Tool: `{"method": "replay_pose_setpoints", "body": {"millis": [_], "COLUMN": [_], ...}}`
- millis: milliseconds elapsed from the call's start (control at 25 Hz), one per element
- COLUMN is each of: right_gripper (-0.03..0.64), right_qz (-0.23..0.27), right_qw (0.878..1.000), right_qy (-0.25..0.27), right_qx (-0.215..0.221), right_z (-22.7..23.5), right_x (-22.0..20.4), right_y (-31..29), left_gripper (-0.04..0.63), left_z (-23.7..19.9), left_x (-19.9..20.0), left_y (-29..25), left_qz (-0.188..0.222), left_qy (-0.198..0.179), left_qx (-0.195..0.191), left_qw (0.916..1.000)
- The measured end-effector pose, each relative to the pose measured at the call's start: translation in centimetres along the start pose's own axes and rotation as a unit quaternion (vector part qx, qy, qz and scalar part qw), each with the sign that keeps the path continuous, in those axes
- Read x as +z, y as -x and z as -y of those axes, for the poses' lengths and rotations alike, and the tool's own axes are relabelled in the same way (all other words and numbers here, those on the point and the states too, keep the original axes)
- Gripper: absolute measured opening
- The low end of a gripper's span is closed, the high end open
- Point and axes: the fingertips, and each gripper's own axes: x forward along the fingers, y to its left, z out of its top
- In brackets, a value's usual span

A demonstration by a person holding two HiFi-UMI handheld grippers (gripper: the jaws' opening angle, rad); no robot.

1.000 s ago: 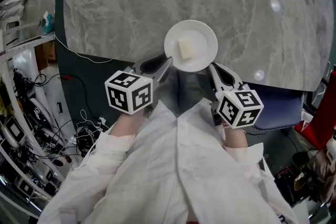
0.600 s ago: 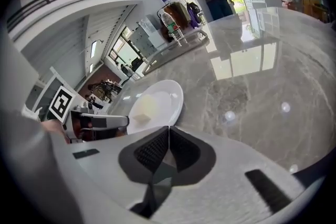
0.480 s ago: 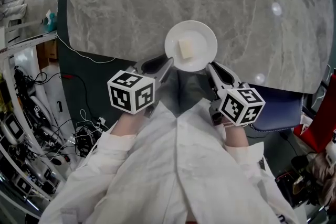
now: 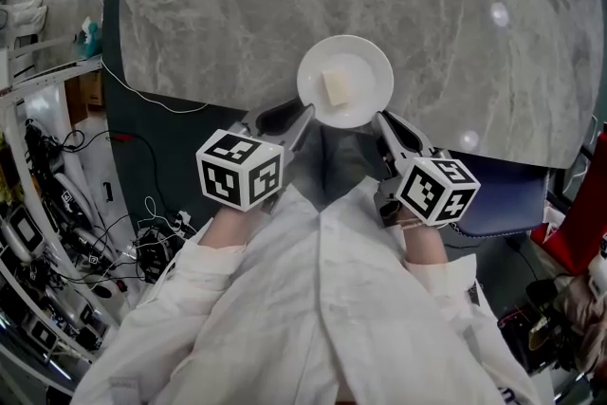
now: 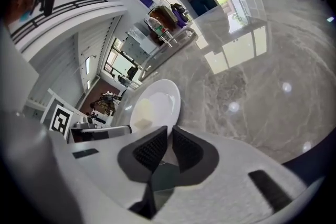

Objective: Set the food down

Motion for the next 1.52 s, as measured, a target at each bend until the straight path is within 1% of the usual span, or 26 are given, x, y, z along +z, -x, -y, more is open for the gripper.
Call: {"method": "replay_pose_setpoints", "body": {"millis": [120,400,600,920,1240,1520], "right_gripper": [0.005,0.006,0.006,0.006,0.006,0.006], "right_qz": [0.009,0.033,0.056,0.07,0.088,0.098], "right_qw": [1.0,0.999,0.997,0.994,0.992,0.992], "right_qy": [0.0,0.014,0.027,0.054,0.062,0.069], "right_qx": [0.003,0.019,0.037,0.059,0.06,0.051], "right_z": [-0.2,-1.0,-2.0,-2.9,-3.6,-5.1], "right_x": [0.5,3.0,5.0,8.0,11.4,15.1], "right_y": [0.3,1.1,1.9,2.8,1.3,-1.2], "left_gripper": [0.081,0.081,0.081,0.081,0.081,0.081], "left_z": [0.3,0.9,1.6,2.8,1.8,-0.5], "left_x": [0.8,2.1,3.7,6.0,9.2,13.7], "left_y": [0.3,0.5,1.1,1.4,1.0,0.6], "left_qz": [0.015,0.029,0.051,0.073,0.077,0.067], "left_qy": [-0.001,-0.004,-0.011,-0.016,-0.03,-0.05], "left_qx": [-0.006,-0.013,-0.011,-0.007,-0.015,-0.028], "left_qw": [0.9999,0.9995,0.9986,0.9972,0.9965,0.9961]}}
